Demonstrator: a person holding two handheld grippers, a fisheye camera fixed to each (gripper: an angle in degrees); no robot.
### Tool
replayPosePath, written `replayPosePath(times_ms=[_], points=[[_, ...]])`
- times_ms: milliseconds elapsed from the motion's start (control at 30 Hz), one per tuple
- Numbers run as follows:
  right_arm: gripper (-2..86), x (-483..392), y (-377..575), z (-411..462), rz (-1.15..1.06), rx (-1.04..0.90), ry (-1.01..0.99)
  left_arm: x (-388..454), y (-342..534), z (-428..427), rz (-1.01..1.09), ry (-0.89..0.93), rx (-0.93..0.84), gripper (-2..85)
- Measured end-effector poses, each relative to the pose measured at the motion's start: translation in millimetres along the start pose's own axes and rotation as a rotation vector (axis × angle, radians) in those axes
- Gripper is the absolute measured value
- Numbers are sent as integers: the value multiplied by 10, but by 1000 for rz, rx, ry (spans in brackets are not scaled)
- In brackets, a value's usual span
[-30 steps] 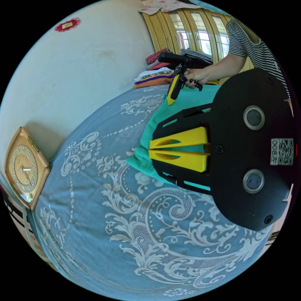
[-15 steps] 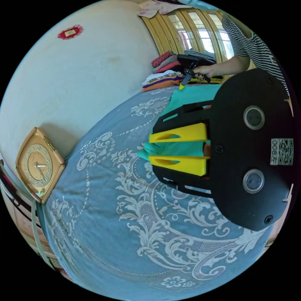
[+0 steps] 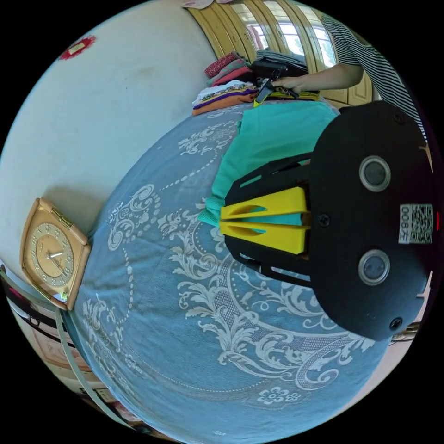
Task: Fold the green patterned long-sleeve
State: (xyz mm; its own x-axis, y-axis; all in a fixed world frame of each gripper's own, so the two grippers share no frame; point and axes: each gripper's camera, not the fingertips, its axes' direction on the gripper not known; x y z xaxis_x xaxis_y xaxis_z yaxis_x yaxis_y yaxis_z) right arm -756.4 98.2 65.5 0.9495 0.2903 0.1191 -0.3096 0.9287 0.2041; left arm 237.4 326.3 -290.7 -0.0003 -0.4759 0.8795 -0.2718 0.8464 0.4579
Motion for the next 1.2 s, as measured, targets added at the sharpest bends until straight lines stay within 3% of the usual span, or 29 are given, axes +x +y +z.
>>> replayPosePath(times_ms=[333, 467, 567, 667, 800, 1000, 1200], points=[[25, 177, 397, 219, -15, -33, -4, -14, 217, 57, 111, -86, -33, 11], [18, 229, 595, 139, -21, 22, -1, -212, 367, -59, 60, -63, 28, 9], [17, 348, 704, 417, 1, -45, 20, -450, 447, 120, -6, -29, -47, 16], [17, 445, 802, 513, 22, -51, 1, -583, 530, 89, -44, 8, -13, 31], [16, 563, 1009, 437, 36, -6, -21, -613, 680, -71, -7, 6, 34, 49], [14, 827, 1496, 269, 69, 15, -60, -683, 1232, -327, 40, 21, -21, 69], [33, 1040, 2342, 180, 41, -110, -171, -1183, 2089, -665, -135, 86, -78, 88]])
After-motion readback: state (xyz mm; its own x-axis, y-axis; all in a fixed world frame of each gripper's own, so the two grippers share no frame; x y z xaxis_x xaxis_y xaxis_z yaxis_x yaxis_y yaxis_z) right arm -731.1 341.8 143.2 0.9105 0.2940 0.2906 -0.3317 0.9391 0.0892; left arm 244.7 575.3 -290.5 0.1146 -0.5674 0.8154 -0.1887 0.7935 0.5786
